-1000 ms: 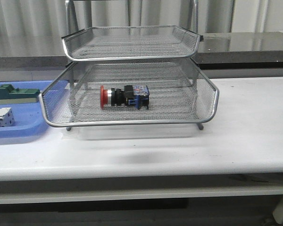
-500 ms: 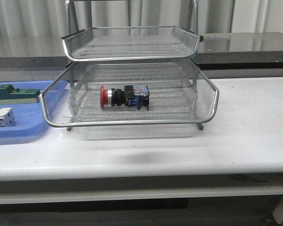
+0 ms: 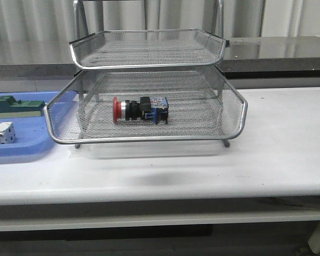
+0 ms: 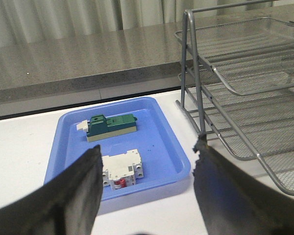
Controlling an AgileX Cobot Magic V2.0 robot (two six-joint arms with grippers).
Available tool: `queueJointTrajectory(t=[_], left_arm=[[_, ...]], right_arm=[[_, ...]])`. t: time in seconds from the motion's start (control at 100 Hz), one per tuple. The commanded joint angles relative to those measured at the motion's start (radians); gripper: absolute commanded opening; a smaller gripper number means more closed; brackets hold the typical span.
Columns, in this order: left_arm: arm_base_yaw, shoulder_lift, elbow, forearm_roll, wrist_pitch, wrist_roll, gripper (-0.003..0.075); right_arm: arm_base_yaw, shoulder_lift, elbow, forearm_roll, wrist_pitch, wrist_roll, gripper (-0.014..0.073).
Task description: Place button on rack with both arms
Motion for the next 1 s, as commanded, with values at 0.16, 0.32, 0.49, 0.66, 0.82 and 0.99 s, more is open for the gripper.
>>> queueJointTrajectory(t=[0.16, 0.32, 0.49, 0.66, 0.82, 0.99], left_arm=[[0.003, 0.005, -0.026, -0.011, -0.089, -0.011, 0.0292], [0.003, 0.005, -0.026, -0.011, -0.089, -0.011, 0.0095], [0.003, 0.005, -0.026, -0.011, -0.089, -0.011, -0.0021], [0.003, 0.005, -0.026, -0.011, -0.089, -0.011, -0.0021], [0.003, 0.005, -0.026, -0.011, -0.089, -0.011, -0.0021], [0.003, 0.005, -0.026, -0.011, -0.089, -0.011, -0.0021]], right_arm=[[-0.008, 0.002, -0.025, -0.007, -0.055, -0.006, -0.007], [-0.008, 0.002, -0.025, -0.007, -0.055, -0.006, -0.007], [-0.008, 0.002, -0.025, -0.007, -0.055, -0.006, -0.007], [-0.008, 0.002, -0.025, -0.007, -0.055, -0.006, -0.007], [-0.008, 0.002, -0.025, -0.006, -0.055, -0.006, -0.007], [-0.008, 0.002, -0.025, 0.013, -0.069, -0.006, -0.007]])
